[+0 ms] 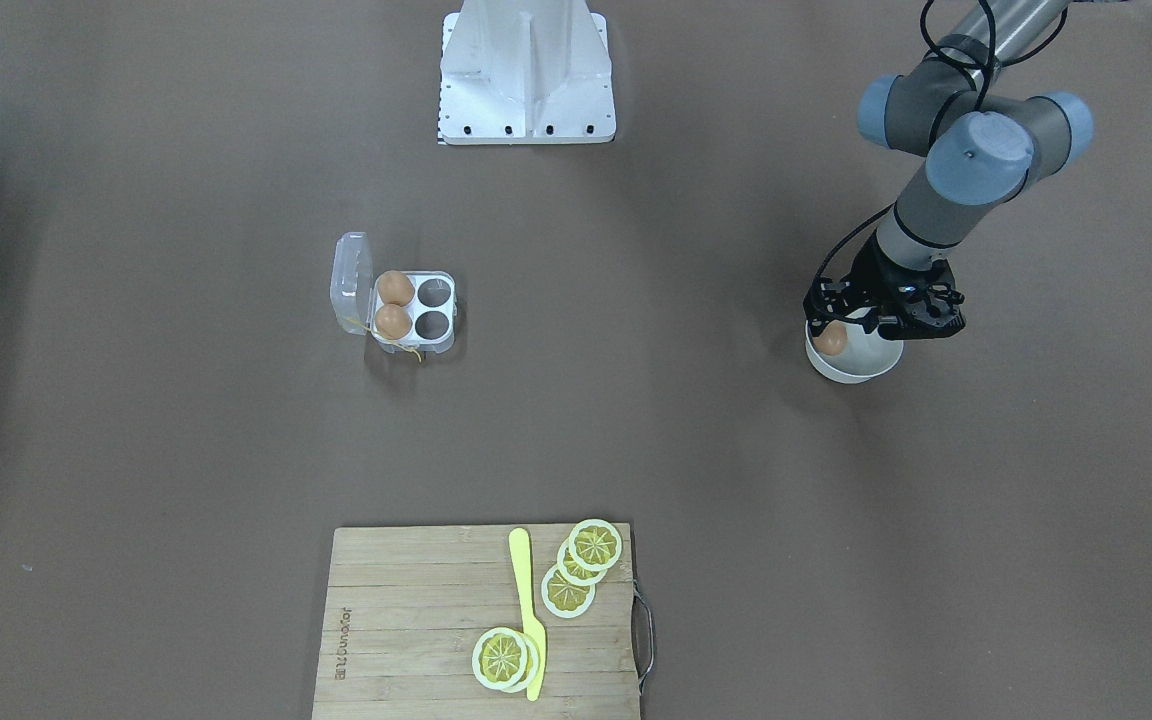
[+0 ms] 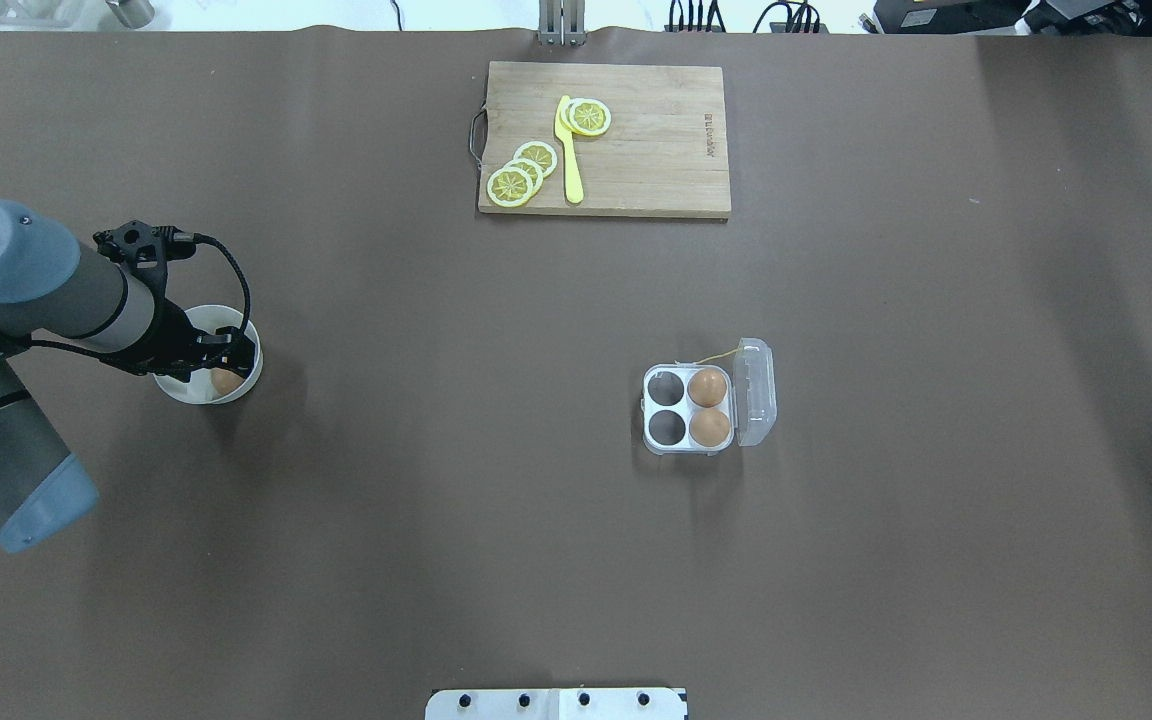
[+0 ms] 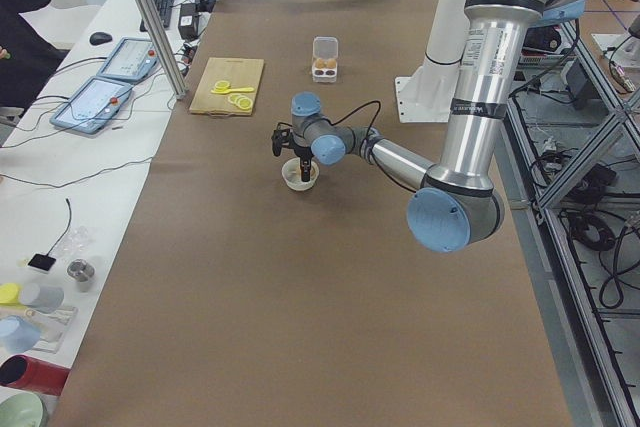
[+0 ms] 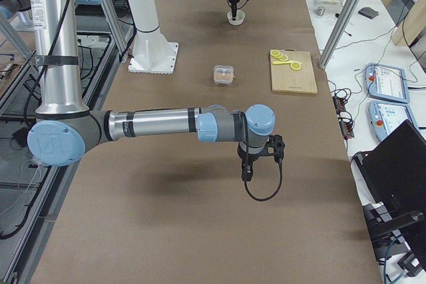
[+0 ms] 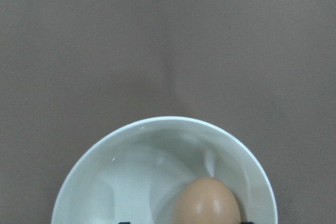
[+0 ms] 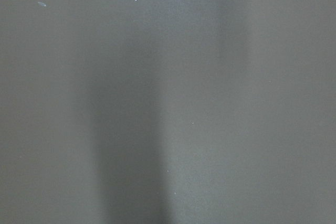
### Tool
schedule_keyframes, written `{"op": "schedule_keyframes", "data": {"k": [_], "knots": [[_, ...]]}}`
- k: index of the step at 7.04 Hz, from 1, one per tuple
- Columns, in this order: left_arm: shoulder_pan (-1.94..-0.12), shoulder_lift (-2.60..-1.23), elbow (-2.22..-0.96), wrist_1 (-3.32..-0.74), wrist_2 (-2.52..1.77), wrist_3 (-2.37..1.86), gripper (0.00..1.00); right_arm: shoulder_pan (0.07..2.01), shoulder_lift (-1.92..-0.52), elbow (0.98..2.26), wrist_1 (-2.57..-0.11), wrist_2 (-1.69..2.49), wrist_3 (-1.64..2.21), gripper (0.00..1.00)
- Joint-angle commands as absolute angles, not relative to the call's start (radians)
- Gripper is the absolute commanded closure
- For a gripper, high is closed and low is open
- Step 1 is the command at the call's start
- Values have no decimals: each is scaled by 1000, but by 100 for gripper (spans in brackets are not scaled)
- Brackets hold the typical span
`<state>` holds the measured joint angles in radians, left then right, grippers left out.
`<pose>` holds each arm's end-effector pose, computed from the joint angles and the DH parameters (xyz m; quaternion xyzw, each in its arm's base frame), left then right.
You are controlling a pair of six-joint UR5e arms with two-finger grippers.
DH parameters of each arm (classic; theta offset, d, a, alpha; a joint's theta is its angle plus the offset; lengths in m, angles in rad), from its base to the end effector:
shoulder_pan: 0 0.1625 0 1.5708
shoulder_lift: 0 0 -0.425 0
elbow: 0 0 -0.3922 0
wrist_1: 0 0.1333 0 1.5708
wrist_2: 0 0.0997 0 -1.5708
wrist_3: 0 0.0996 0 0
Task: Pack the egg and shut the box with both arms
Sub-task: 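Lower the left gripper into the bowl and close on the egg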
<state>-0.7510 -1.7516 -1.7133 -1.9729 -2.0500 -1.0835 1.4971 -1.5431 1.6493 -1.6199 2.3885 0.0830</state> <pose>0.3655 -0.4607 0.4560 0.0193 0.4095 -0.0359 0.9114 0.0233 -0.5083 0.6081 -0.0050 -0.3982 -0.0071 0.9172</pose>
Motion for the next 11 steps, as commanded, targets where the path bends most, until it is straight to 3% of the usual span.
{"op": "schedule_keyframes", "data": {"k": [1,11], "knots": [[-747,-1749,-1716,-1973,-2049,-1083,26,1497,-1545,1649,-1620,2388,83,0],[-745,-1749,-1692,-1996,-2049,-1074,29,1508,-1545,1644,-1620,2390,77,0]]}}
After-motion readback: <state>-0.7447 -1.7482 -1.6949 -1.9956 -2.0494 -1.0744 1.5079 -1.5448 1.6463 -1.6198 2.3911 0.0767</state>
